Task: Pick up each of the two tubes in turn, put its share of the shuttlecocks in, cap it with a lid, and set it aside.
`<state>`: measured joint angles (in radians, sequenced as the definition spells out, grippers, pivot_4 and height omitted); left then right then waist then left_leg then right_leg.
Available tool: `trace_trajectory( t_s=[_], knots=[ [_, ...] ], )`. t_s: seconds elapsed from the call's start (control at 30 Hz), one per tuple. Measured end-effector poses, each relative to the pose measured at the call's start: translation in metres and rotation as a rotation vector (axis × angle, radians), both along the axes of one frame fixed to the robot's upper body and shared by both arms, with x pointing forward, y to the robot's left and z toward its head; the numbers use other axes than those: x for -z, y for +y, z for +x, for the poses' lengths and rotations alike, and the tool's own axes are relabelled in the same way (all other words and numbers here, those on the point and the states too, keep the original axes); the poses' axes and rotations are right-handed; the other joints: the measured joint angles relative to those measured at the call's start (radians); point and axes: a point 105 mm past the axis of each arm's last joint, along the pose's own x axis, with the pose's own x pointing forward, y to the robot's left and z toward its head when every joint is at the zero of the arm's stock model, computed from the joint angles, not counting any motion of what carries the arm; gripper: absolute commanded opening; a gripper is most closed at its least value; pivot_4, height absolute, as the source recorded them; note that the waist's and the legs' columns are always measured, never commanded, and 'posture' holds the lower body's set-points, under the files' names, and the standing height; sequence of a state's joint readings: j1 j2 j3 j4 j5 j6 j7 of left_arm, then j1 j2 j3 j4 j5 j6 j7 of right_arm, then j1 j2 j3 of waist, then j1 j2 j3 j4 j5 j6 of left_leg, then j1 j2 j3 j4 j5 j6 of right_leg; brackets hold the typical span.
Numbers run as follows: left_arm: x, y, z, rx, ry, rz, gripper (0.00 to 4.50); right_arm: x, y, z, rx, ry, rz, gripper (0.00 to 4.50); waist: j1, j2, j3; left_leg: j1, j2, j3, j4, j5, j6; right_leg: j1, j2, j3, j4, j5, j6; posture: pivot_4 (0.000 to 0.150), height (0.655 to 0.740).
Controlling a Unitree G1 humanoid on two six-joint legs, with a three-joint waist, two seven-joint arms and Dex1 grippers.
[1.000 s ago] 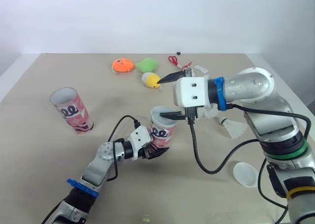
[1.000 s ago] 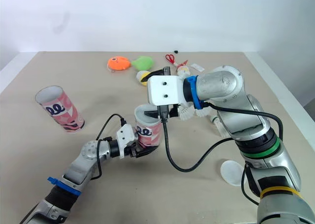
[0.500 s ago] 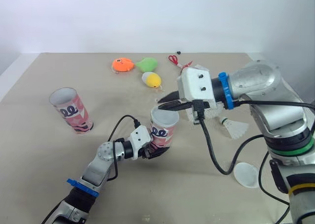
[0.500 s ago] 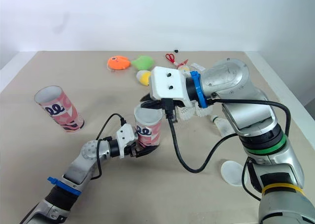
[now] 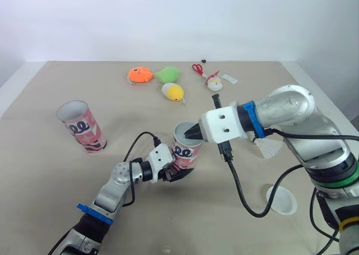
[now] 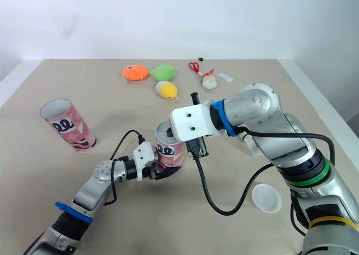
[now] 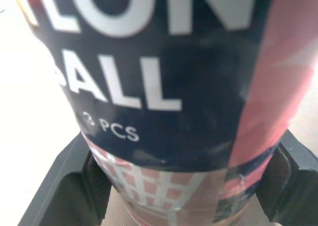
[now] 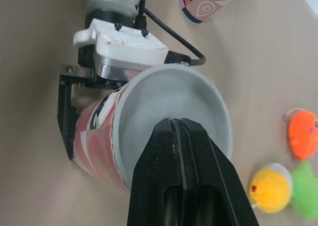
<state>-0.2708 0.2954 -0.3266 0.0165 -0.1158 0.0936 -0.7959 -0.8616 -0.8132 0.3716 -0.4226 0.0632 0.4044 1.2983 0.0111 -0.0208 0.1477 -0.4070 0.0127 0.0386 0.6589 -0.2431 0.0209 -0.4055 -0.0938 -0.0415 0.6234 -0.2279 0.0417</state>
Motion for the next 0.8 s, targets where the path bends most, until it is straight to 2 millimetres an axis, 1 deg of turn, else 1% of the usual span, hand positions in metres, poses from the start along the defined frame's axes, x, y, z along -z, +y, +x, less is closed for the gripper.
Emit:
trace_trajectory(
  t_s=[0.1,0.17,0.2,0.23,0.27,0.3,0.33,0.37,0.43,0.47,0.5,0.53,0.57,0.6,0.7,0.77,0.8],
  knots=[
    [0.001,0.000,0.000,0.000,0.005,0.001,3.27,0.002,0.000,-0.001,0.009,0.023,0.014,0.10,0.000,0.001,-0.004,0.000,0.000,0.000,-0.001,0.000,0.000,0.000,0.000,0.000,-0.001,0.000,0.000,0.150,0.7400],
    [0.002,0.001,-0.001,0.000,0.006,0.002,3.27,0.000,0.003,-0.002,0.021,0.107,0.090,0.10,0.000,-0.001,-0.007,0.001,0.000,-0.001,-0.002,0.000,0.000,0.001,0.000,0.002,-0.002,0.001,-0.002,0.150,0.7400],
    [0.001,0.001,-0.001,0.002,0.006,0.001,3.64,0.001,0.004,-0.003,0.023,0.169,0.137,0.04,0.000,0.000,-0.006,0.000,0.000,-0.001,-0.002,0.000,0.000,0.000,0.000,0.002,-0.002,0.004,-0.008,0.150,0.7400],
    [0.001,0.001,-0.001,0.001,0.006,0.000,4.06,-0.001,0.007,-0.005,0.020,0.234,0.190,0.00,0.000,0.001,-0.005,0.000,0.000,-0.001,-0.002,0.000,0.000,0.000,-0.001,0.002,-0.002,0.004,-0.008,0.150,0.7400],
    [0.000,0.002,0.000,-0.006,0.016,-0.007,4.30,-0.004,0.012,-0.008,0.010,0.317,0.258,0.00,0.000,0.002,-0.004,0.000,0.000,-0.001,-0.002,0.000,0.000,0.000,-0.001,0.003,-0.002,0.005,-0.008,0.150,0.7400],
    [0.000,0.002,0.001,-0.006,0.022,-0.008,4.50,-0.009,0.016,-0.011,0.000,0.386,0.326,0.64,-0.001,0.003,-0.001,-0.003,0.001,-0.002,-0.002,0.000,0.000,-0.002,-0.001,0.002,-0.002,0.005,-0.009,0.150,0.7400],
    [-0.001,0.002,0.000,-0.003,0.023,-0.012,4.50,-0.014,0.017,-0.012,-0.006,0.426,0.373,0.89,0.000,0.005,0.000,-0.006,0.001,-0.002,-0.002,0.000,0.000,-0.002,-0.001,0.002,-0.002,0.005,-0.009,0.150,0.7400],
    [-0.002,0.001,-0.001,0.002,0.026,-0.013,4.50,-0.020,0.015,-0.013,-0.001,0.454,0.413,1.31,0.002,0.005,0.000,-0.008,0.001,-0.002,-0.002,0.000,0.000,-0.003,-0.001,0.002,-0.002,0.005,-0.009,0.150,0.7400],
    [-0.004,0.001,-0.003,0.019,0.024,-0.012,4.50,-0.037,0.004,-0.014,0.020,0.507,0.524,2.34,0.002,0.005,0.000,-0.010,0.001,-0.002,-0.003,0.000,-0.001,-0.004,-0.001,0.001,-0.002,0.006,-0.008,0.150,0.7400],
    [-0.004,0.001,-0.004,0.021,0.025,-0.013,4.50,-0.039,0.002,-0.014,0.024,0.513,0.543,2.74,0.002,0.005,0.000,-0.010,0.001,-0.002,-0.003,0.000,-0.001,-0.004,-0.001,0.001,-0.003,0.006,-0.008,0.150,0.7400],
    [-0.005,0.002,-0.005,0.030,0.033,-0.011,4.50,-0.046,-0.005,-0.015,0.039,0.549,0.608,3.25,0.001,0.005,0.001,-0.011,0.001,-0.003,-0.004,-0.001,-0.001,-0.004,0.000,0.000,-0.003,0.006,-0.007,0.150,0.7400],
    [-0.005,0.003,-0.005,0.031,0.035,-0.010,4.50,-0.047,-0.007,-0.015,0.045,0.558,0.625,3.70,0.001,0.005,0.001,-0.011,0.001,-0.003,-0.004,-0.001,-0.001,-0.005,0.000,0.000,-0.003,0.006,-0.007,0.150,0.7400],
    [-0.006,0.006,-0.006,0.036,0.039,0.002,4.50,-0.050,-0.016,-0.015,0.072,0.580,0.675,4.18,0.001,0.006,0.001,-0.011,0.001,-0.003,-0.005,-0.001,-0.001,-0.005,0.000,0.000,-0.003,0.006,-0.007,0.150,0.7400],
    [-0.006,0.009,-0.007,0.036,0.043,0.008,4.50,-0.050,-0.021,-0.014,0.095,0.588,0.695,4.35,0.001,0.006,0.001,-0.012,0.001,-0.003,-0.005,-0.001,-0.001,-0.006,0.000,-0.001,-0.003,0.006,-0.008,0.150,0.7400],
    [-0.007,0.029,-0.012,0.037,0.056,0.047,4.50,-0.041,-0.045,-0.014,0.199,0.625,0.747,4.35,-0.002,0.007,0.002,-0.014,0.001,-0.003,-0.007,-0.001,-0.001,-0.009,0.001,-0.001,-0.003,0.005,-0.008,0.150,0.7400],
    [-0.008,0.047,-0.016,0.041,0.068,0.085,4.50,-0.024,-0.062,-0.018,0.287,0.647,0.751,4.35,-0.001,0.007,0.003,-0.016,0.002,-0.003,-0.007,-0.001,-0.001,-0.010,0.003,-0.001,-0.003,0.005,-0.008,0.150,0.7400],
    [-0.010,0.057,-0.017,0.037,0.074,0.099,4.50,-0.012,-0.069,-0.021,0.334,0.651,0.741,4.35,-0.001,0.007,0.003,-0.016,0.002,-0.003,-0.008,-0.001,-0.001,-0.010,0.003,-0.002,-0.003,0.004,-0.008,0.150,0.7400]
  ],
)
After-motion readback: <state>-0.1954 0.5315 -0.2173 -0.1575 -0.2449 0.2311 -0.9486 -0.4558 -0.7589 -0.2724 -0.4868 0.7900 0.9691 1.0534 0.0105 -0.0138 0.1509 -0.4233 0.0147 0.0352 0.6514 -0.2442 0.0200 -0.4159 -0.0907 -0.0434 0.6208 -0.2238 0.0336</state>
